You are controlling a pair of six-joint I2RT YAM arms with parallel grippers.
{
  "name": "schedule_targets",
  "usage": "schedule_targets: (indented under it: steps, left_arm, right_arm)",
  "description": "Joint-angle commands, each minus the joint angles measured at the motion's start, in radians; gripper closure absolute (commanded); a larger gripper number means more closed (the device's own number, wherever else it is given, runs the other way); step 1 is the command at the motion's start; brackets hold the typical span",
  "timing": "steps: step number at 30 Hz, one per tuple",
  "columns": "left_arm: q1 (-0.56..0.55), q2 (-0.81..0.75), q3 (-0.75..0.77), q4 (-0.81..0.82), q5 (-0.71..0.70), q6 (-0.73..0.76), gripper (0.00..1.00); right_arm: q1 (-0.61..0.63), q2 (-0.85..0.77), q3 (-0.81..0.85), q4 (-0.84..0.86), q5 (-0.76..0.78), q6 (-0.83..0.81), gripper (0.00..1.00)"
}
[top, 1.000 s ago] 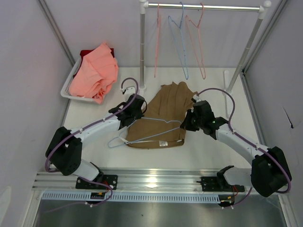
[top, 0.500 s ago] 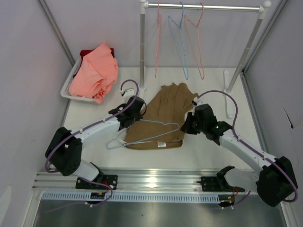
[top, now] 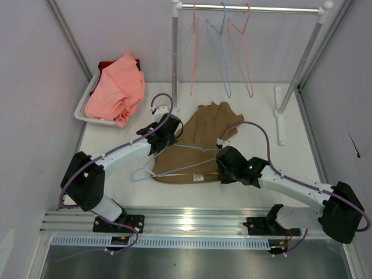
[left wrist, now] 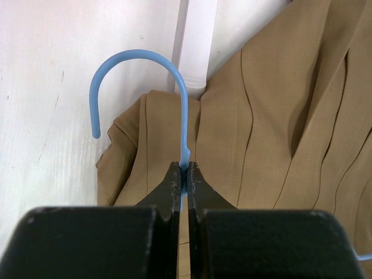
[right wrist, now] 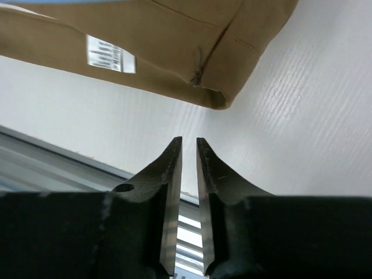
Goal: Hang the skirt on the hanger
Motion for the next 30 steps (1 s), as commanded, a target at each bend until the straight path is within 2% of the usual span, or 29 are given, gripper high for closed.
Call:
schedule_targets:
  steps: [1,14,30]
  left_arm:
    - [0.006,0.005,0.049,-0.003,-0.019,0.002,1.0]
    - [0.015,0.011,0.054,0.001,-0.005,0.01,1.0]
    - [0.016,0.011,0.052,0.004,0.006,0.013,1.0]
  right_arm:
    - [0.017,0.045,0.057,-0.03,0.089,-0.034,0.76]
    - [0.018,0.175,0.098,0.06,0.064,-0.161,0.72]
    - [0.031,0.282,0.144,0.102,0.109,-0.237,0.68]
